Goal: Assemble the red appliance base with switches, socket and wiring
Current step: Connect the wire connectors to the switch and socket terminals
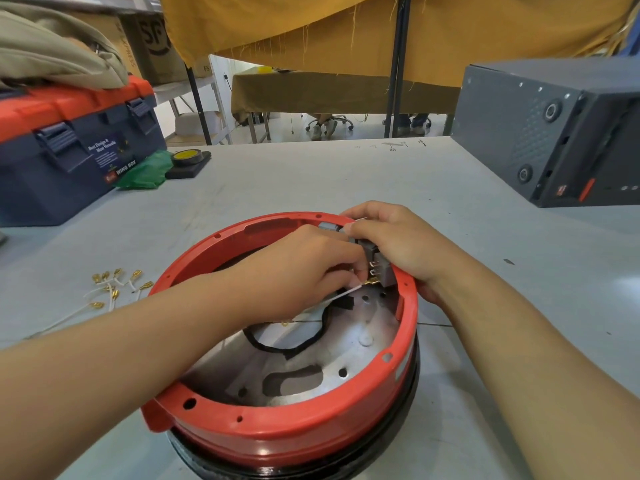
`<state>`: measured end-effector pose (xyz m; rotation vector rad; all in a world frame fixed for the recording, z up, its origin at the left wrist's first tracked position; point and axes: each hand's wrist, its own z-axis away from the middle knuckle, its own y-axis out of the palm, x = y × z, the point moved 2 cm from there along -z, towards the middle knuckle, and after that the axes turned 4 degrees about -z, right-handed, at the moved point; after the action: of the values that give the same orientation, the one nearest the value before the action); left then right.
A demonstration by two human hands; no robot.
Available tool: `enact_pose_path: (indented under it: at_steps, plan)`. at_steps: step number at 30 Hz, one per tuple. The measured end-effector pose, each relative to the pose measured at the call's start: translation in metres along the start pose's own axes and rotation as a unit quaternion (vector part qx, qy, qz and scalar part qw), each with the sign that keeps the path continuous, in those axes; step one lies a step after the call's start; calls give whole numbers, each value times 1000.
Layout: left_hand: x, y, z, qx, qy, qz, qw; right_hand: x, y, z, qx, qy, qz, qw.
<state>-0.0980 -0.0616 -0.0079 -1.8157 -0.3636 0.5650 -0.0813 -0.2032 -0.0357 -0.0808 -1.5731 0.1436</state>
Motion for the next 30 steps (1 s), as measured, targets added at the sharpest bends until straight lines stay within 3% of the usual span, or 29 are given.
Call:
enact_pose_path:
  at_steps: [18,26,30]
  plan:
    - [-5,2,-1,-14,-22,-26,999,2,0,3,-2,2,1,1000]
    - [3,-24,7,13,-94,53,994,7,-3,4,-28,-26,55,998]
    - [21,-45,27,-53,-147,70,985,8,-4,6,-24,-28,67,997]
